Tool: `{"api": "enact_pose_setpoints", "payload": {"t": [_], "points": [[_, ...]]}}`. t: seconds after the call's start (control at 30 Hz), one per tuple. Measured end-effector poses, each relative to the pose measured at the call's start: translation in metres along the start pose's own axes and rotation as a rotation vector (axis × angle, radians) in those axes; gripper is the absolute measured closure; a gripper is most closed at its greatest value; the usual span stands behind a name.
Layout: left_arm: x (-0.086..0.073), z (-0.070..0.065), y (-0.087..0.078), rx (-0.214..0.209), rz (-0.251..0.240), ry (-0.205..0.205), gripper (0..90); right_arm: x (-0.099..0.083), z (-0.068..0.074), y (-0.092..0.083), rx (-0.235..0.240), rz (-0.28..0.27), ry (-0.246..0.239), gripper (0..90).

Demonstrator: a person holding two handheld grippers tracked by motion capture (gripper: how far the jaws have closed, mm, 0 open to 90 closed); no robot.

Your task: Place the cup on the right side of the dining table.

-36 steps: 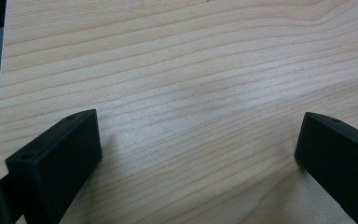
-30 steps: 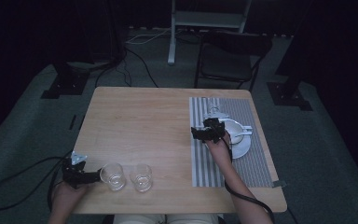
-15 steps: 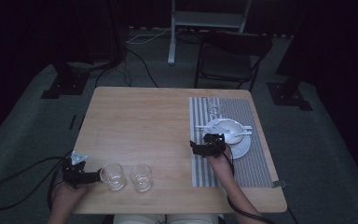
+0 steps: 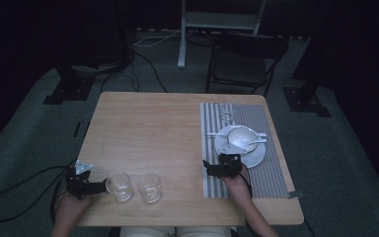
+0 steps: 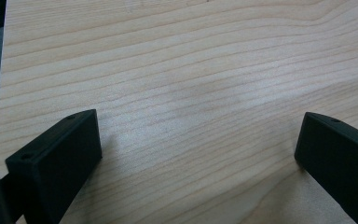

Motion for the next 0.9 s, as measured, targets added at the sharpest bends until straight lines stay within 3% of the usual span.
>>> {"api": "enact_pose_setpoints", "payload": {"t": [0.23, 0.57, 0.9], "points": [[0.000, 0.000, 0.000, 0.000, 0.000, 0.000, 0.8, -0.013, -0.007, -0.012, -0.007, -0.026, 0.015, 11.8], [0.000, 0.000, 0.000, 0.000, 0.000, 0.000, 0.8, -0.037, -0.022, -0.024, -0.028, -0.004, 0.027, 11.8], [0.000, 0.000, 0.000, 0.000, 0.000, 0.000, 0.8, -0.056, -0.044, -0.041, -0.093, -0.006, 0.048, 11.8]]}}
Point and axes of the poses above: each handheld gripper's, and its own axes: y roughly forward along the jaws, x roughly out of its top, z roughly to its left, the point moved 6 cm from there along y, roughly forward along the jaws, and after that the axes turned 13 degrees about y, right-handed, at the moved point
